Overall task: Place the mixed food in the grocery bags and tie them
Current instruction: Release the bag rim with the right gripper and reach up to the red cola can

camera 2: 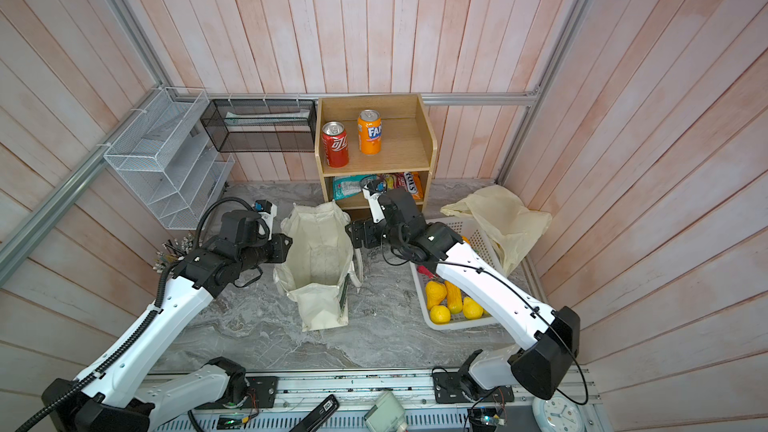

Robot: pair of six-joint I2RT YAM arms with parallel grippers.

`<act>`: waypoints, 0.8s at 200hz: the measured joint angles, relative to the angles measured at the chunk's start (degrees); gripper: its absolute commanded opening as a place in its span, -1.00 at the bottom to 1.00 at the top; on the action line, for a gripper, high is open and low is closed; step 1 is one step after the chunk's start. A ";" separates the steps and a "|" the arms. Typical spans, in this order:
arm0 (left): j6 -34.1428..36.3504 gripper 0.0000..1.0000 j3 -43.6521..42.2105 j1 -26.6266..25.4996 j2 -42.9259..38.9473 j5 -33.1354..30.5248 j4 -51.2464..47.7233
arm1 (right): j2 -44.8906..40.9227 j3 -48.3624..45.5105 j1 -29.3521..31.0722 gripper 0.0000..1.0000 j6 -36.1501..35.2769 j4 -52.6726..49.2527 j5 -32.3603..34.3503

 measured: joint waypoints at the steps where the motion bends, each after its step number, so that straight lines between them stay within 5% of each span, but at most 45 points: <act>1: 0.17 0.12 0.00 0.00 0.00 0.07 0.00 | -0.07 0.09 -0.20 0.96 0.09 0.00 -0.09; 61: -0.57 0.60 0.90 0.00 -1.40 -0.61 1.25 | -1.49 9.22 -16.26 0.79 0.79 3.52 -9.42; 98: -0.72 0.76 1.95 0.13 -2.49 -2.51 1.36 | 4.74 23.30 -16.72 0.60 -1.53 3.65 -13.20; 160: -1.77 0.96 2.19 1.68 -4.13 -5.07 2.40 | 23.41 47.52 -12.15 0.55 -5.73 -2.21 -13.09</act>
